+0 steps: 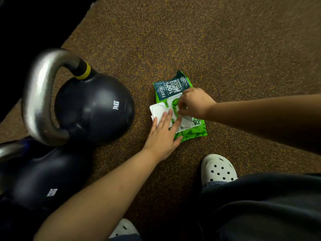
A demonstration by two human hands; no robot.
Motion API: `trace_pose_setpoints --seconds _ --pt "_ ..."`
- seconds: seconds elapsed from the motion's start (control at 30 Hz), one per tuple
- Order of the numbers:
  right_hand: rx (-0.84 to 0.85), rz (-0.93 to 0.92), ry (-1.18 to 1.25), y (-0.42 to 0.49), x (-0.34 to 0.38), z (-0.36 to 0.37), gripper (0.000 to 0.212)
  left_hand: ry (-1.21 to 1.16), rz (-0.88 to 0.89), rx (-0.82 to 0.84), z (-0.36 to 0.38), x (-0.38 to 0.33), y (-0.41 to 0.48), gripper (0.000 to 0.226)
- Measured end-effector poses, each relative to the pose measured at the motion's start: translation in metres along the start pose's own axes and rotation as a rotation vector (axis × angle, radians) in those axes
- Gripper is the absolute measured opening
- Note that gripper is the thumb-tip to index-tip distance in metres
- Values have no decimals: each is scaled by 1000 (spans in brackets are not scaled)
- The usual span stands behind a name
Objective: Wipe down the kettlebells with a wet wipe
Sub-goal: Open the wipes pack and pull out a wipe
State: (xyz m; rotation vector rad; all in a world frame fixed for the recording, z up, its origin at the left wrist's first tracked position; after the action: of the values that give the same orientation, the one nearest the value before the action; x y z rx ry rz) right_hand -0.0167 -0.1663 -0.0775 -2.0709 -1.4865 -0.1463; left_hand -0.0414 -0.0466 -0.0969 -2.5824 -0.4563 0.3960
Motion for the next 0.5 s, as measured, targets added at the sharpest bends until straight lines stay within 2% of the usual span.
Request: trace_pose_setpoints --seconds 0.33,0.5 --pt "23 17 103 -2 4 -4 15 -1 21 -2 -1 -3 -2 66" --pt "73 -37 135 -9 14 -8 12 0 26 -6 -4 -5 -2 64"
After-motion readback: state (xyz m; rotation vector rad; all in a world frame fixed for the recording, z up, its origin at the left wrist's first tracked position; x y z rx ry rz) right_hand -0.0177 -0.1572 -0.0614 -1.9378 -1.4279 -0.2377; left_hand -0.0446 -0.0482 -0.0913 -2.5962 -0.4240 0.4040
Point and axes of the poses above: each hand's wrist, its own y-axis towards the middle knuckle, its own z-axis out of the palm, x = y × z, the point moved 10 cm from there along y, towards the middle knuckle, and after that the axes turned 5 degrees about y, right-handed, at the moved point
